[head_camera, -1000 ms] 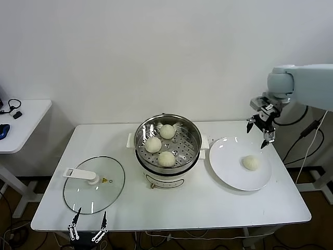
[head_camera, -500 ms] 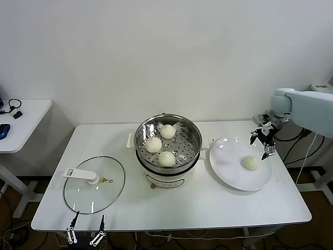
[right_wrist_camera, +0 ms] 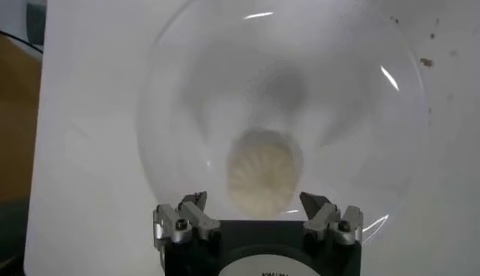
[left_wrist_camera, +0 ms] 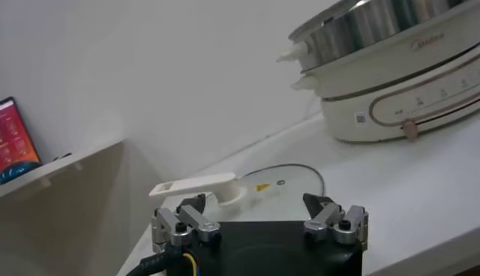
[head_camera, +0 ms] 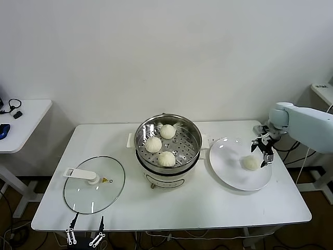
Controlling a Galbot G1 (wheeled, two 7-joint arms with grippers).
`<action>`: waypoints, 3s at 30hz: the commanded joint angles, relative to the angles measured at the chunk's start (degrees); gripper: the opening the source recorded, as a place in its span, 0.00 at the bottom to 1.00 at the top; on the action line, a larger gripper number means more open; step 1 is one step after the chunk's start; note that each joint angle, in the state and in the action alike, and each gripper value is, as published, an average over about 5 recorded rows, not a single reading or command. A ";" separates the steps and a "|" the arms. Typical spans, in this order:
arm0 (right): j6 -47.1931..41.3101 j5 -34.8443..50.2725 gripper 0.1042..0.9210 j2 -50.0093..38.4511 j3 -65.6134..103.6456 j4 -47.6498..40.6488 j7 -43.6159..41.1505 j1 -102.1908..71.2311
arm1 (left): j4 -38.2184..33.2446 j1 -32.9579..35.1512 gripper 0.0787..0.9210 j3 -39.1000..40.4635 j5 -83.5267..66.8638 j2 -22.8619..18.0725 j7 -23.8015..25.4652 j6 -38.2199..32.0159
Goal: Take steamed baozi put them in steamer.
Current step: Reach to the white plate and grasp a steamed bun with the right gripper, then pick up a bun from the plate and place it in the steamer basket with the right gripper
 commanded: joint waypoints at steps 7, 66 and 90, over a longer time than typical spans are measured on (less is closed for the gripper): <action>0.94 -4.08 0.88 0.96 8.76 -6.76 0.19 -7.96 | 0.15 0.08 0.88 0.16 0.24 -0.80 -0.02 0.07; -1.52 16.55 0.67 -0.65 -12.37 12.83 0.66 18.22 | 0.37 -0.14 0.88 0.61 1.11 -1.10 -0.19 0.12; -11.29 42.58 0.69 15.84 -21.47 28.46 5.20 37.85 | -0.27 -0.71 0.88 1.36 0.96 -0.13 -0.08 0.29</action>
